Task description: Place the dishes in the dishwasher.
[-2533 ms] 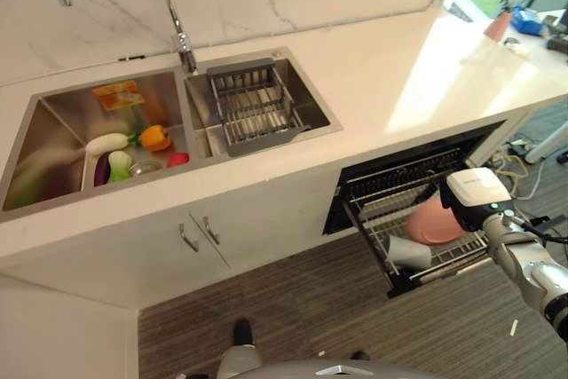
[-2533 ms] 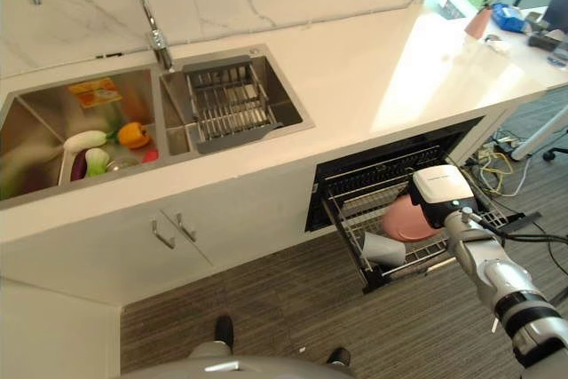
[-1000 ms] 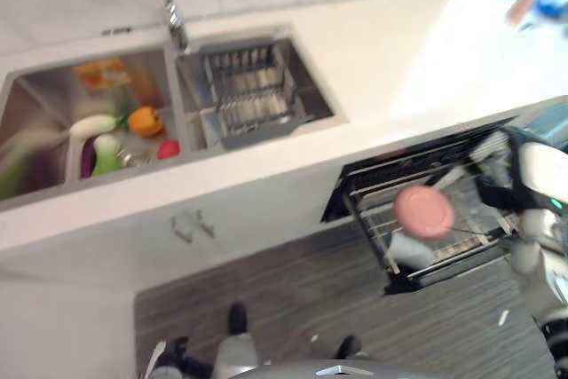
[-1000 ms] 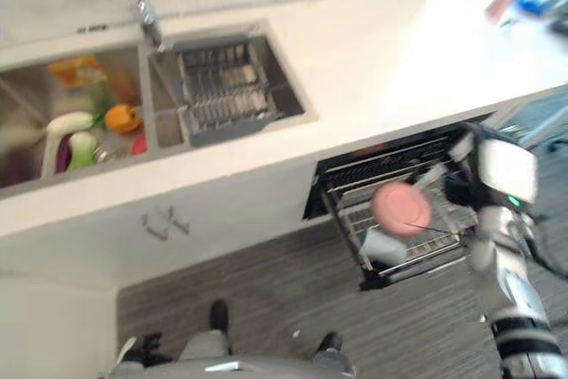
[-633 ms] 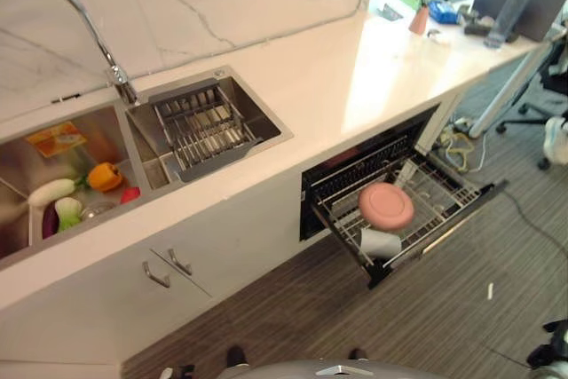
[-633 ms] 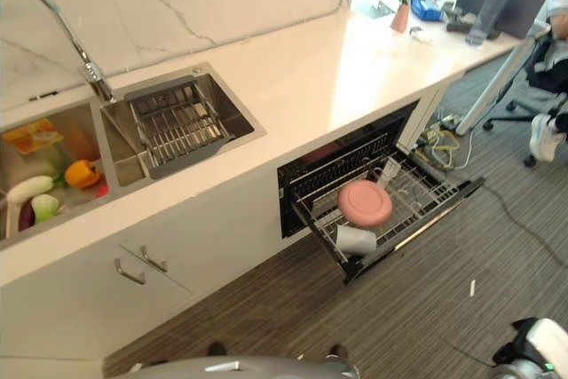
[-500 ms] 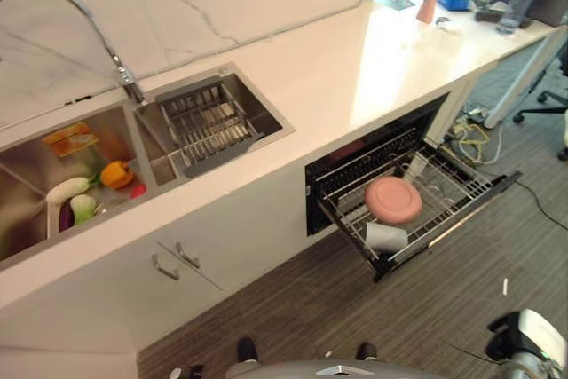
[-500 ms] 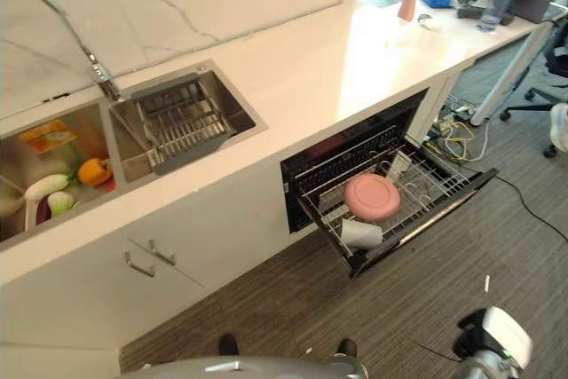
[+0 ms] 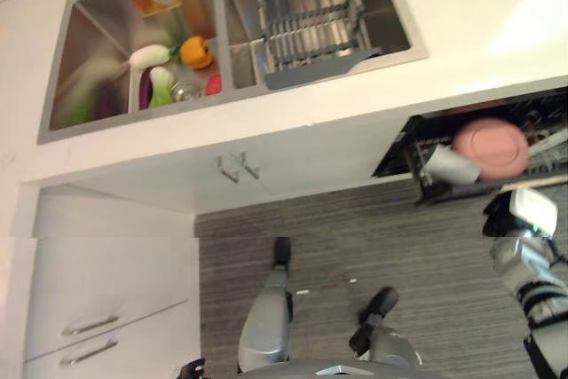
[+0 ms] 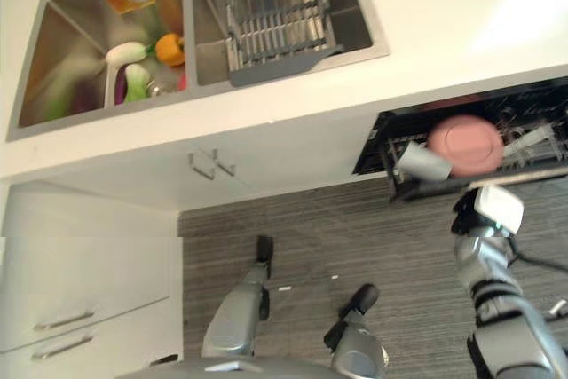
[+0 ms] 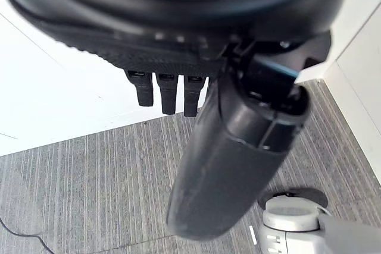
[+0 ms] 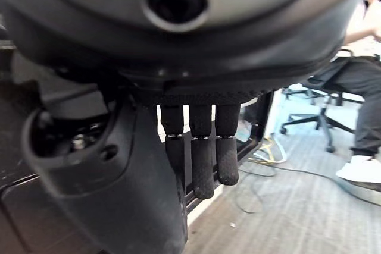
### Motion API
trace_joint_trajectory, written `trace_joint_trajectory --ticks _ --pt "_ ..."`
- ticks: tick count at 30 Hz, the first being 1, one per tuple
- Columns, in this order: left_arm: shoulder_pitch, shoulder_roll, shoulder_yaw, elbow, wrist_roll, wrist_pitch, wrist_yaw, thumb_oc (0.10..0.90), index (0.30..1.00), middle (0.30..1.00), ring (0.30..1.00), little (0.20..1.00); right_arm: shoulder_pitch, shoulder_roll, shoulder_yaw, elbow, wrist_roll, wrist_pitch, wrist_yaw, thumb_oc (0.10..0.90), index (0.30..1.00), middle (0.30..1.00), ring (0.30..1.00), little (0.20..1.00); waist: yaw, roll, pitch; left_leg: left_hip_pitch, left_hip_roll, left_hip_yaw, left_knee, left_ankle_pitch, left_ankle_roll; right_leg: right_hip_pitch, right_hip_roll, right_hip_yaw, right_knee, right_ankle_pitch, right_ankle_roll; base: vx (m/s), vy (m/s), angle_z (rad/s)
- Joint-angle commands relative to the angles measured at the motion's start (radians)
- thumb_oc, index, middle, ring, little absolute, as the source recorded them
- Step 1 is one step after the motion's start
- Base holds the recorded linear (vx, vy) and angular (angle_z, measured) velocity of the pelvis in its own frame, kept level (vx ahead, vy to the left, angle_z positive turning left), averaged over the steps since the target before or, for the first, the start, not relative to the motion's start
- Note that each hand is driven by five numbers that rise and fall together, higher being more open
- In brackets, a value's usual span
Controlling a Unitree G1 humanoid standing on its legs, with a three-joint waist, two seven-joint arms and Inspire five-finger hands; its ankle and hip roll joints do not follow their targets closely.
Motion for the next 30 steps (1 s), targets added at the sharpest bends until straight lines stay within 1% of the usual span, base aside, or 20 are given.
trace_joint_trajectory --ticks 1,4,6,8,9,10,11,14,16,17,18,19,20,22,23,24,25,28,29,30 --pt "-0.07 0.081 -0.093 0.022 -0.026 -0.014 0.033 0.8 0.9 0.9 0.9 0.9 -0.227 -0.102 0.085 -0.062 -0.039 -0.066 -0.061 0.4 0.3 0.3 0.3 0.3 0.058 -0.067 0.01 0.062 0.014 0.0 0.013 -0.077 -0.052 -0.027 -0.073 0.033 0.028 -0.093 0.075 -0.03 0.004 0.27" --pt "-0.072 0.094 -0.119 0.008 -0.037 -0.023 0.027 0.8 0.9 0.9 0.9 0.9 -0.372 -0.189 0.158 -0.093 -0.043 -0.075 -0.073 0.4 0.3 0.3 0.3 0.3 0.078 -0.084 0.035 0.017 0.014 -0.011 0.01 -0.065 -0.058 -0.064 -0.077 0.028 0.029 -0.08 0.083 -0.05 -0.009 0.15" --pt "-0.078 0.105 -0.13 -0.003 -0.038 -0.028 0.024 0.8 0.9 0.9 0.9 0.9 -0.448 -0.223 0.202 -0.105 -0.044 -0.081 -0.074 0.403 0.305 0.305 0.305 0.305 0.086 -0.093 0.043 -0.005 0.013 -0.018 0.008 -0.059 -0.061 -0.081 -0.078 0.024 0.029 -0.074 0.086 -0.03 -0.006 0.21" --pt "-0.081 0.108 -0.133 -0.009 -0.038 -0.029 0.024 0.8 0.9 0.9 0.9 0.9 -0.477 -0.227 0.216 -0.11 -0.039 -0.085 -0.075 0.427 0.34 0.34 0.34 0.34 0.088 -0.096 0.047 -0.015 0.014 -0.019 0.008 -0.058 -0.063 -0.089 -0.078 0.022 0.029 -0.072 0.086 -0.03 -0.023 0.18" --pt "-0.095 0.116 -0.137 -0.019 -0.047 -0.031 0.025 0.8 0.9 0.9 0.9 0.9 -0.516 -0.224 0.234 -0.112 -0.017 -0.093 -0.076 0.568 0.552 0.552 0.552 0.552 0.093 -0.103 0.052 -0.03 0.012 -0.02 0.008 -0.054 -0.065 -0.098 -0.078 0.017 0.029 -0.069 0.088 -0.03 -0.039 0.06" --pt "-0.1 0.117 -0.136 -0.027 -0.052 -0.032 0.024 0.8 0.9 0.9 0.9 0.9 -0.528 -0.221 0.237 -0.112 -0.005 -0.096 -0.076 0.657 0.686 0.686 0.686 0.686 0.095 -0.104 0.054 -0.036 0.01 -0.023 0.008 -0.052 -0.066 -0.1 -0.077 0.015 0.029 -0.069 0.088 -0.02 -0.035 0.04" --pt "-0.103 0.118 -0.137 -0.035 -0.058 -0.033 0.021 0.8 0.9 0.9 0.9 0.9 -0.529 -0.215 0.239 -0.11 0.005 -0.098 -0.073 0.8 0.9 0.9 0.9 0.9 0.097 -0.105 0.055 -0.04 0.009 -0.024 0.008 -0.051 -0.067 -0.102 -0.077 0.012 0.028 -0.068 0.088 -0.01 -0.019 0.04" --pt "-0.111 0.119 -0.14 -0.05 -0.067 -0.035 0.018 0.8 0.9 0.9 0.9 0.9 -0.509 -0.185 0.221 -0.116 0.028 -0.1 -0.074 0.8 0.9 0.9 0.9 0.9 0.097 -0.108 0.054 -0.042 0.01 -0.027 0.008 -0.051 -0.068 -0.098 -0.08 0.006 0.028 -0.067 0.09 0.0 0.0 0.04" --pt "-0.122 0.109 -0.138 -0.057 -0.089 -0.033 0.006 0.8 0.9 0.9 0.9 0.9 -0.443 -0.125 0.183 -0.123 0.055 -0.103 -0.074 0.8 0.9 0.9 0.9 0.9 0.097 -0.109 0.051 -0.037 0.009 -0.025 0.008 -0.054 -0.068 -0.089 -0.08 0.003 0.027 -0.069 0.089 0.0 0.0 0.0" --pt "-0.123 0.101 -0.133 -0.057 -0.107 -0.032 -0.002 0.8 0.9 0.9 0.9 0.9 -0.383 -0.079 0.156 -0.128 0.071 -0.104 -0.068 0.8 0.9 0.9 0.9 0.9 0.095 -0.11 0.046 -0.032 0.009 -0.023 0.008 -0.056 -0.067 -0.083 -0.081 0.002 0.027 -0.07 0.088 0.03 0.0 0.02" --pt "-0.125 0.081 -0.105 -0.059 -0.148 -0.027 -0.019 0.8 0.9 0.9 0.9 0.9 -0.254 0.011 0.099 -0.124 0.116 -0.109 -0.036 0.8 0.9 0.9 0.9 0.9 0.086 -0.114 0.032 -0.018 0.01 -0.021 0.008 -0.062 -0.066 -0.062 -0.08 -0.004 0.027 -0.074 0.085 0.04 -0.006 0.06" --pt "-0.122 0.076 -0.088 -0.057 -0.16 -0.023 -0.029 0.8 0.9 0.9 0.9 0.9 -0.179 0.056 0.064 -0.123 0.146 -0.11 -0.02 0.8 0.9 0.9 0.9 0.9 0.079 -0.118 0.023 -0.006 0.011 -0.02 0.008 -0.068 -0.065 -0.049 -0.08 -0.007 0.027 -0.076 0.084 0.04 -0.007 0.06" --pt "-0.122 0.076 -0.088 -0.057 -0.16 -0.023 -0.029 0.8 0.9 0.9 0.9 0.9 -0.179 0.056 0.064 -0.123 0.146 -0.11 -0.02 0.8 0.9 0.9 0.9 0.9 0.079 -0.118 0.023 -0.006 0.011 -0.02 0.008 -0.068 -0.065 -0.049 -0.08 -0.007 0.027 -0.076 0.084 0.04 -0.002 0.15" --pt "-0.108 0.075 -0.052 -0.053 -0.17 -0.01 -0.049 0.8 0.9 0.9 0.9 0.9 0.004 0.166 -0.043 -0.155 0.244 -0.124 0.007 0.8 0.9 0.9 0.9 0.9 0.059 -0.133 -0.003 0.029 0.015 -0.01 0.008 -0.084 -0.061 -0.015 -0.077 -0.011 0.027 -0.081 0.082 0.1 0.014 0.36" --pt "-0.099 0.068 -0.021 -0.046 -0.157 0.004 -0.071 0.8 0.9 0.9 0.9 0.9 0.152 0.257 -0.115 -0.191 0.301 -0.139 0.033 0.8 0.9 0.9 0.9 0.9 0.033 -0.145 -0.026 0.064 0.018 0.004 0.008 -0.1 -0.057 0.013 -0.074 -0.009 0.028 -0.088 0.079 0.16 0.02 0.25" --pt "-0.093 0.071 0.001 -0.035 -0.144 0.011 -0.084 0.8 0.9 0.9 0.9 0.9 0.224 0.293 -0.133 -0.201 0.295 -0.138 0.046 0.8 0.9 0.9 0.9 0.9 0.022 -0.152 -0.041 0.089 0.017 0.011 0.008 -0.108 -0.054 0.032 -0.07 -0.007 0.028 -0.093 0.076 0.12 0.013 0.1" --pt "-0.09 0.074 0.0 -0.035 -0.143 0.011 -0.085 0.8 0.9 0.9 0.9 0.9 0.232 0.296 -0.135 -0.206 0.293 -0.137 0.046 0.8 0.9 0.9 0.9 0.9 0.023 -0.155 -0.042 0.093 0.017 0.011 0.008 -0.109 -0.054 0.035 -0.07 -0.006 0.028 -0.094 0.077 0.09 0.002 0.12" --pt "-0.086 0.074 0.039 0.036 -0.096 0.03 -0.107 0.8 0.9 0.9 0.9 0.9 0.372 0.369 -0.165 -0.184 0.278 -0.132 0.102 0.8 0.9 0.9 0.9 0.9 -0.008 -0.18 -0.097 0.171 0.02 0.039 0.012 -0.129 -0.051 0.103 -0.058 -0.003 0.029 -0.116 0.067 0.12 0.008 -0.11" --pt "-0.086 0.074 0.039 0.036 -0.096 0.03 -0.107 0.8 0.9 0.9 0.9 0.9 0.372 0.369 -0.165 -0.184 0.278 -0.132 0.102 0.8 0.9 0.9 0.9 0.9 -0.008 -0.18 -0.097 0.171 0.02 0.039 0.012 -0.129 -0.051 0.103 -0.058 -0.003 0.029 -0.116 0.067 0.1 0.021 -0.3" --pt "-0.083 0.072 0.041 0.06 -0.07 0.033 -0.108 0.8 0.9 0.9 0.9 0.9 0.401 0.385 -0.16 -0.139 0.262 -0.126 0.125 0.8 0.9 0.9 0.9 0.9 -0.018 -0.186 -0.122 0.205 0.023 0.051 0.012 -0.138 -0.05 0.132 -0.052 0.002 0.028 -0.125 0.065 0.03 0.036 -0.17"
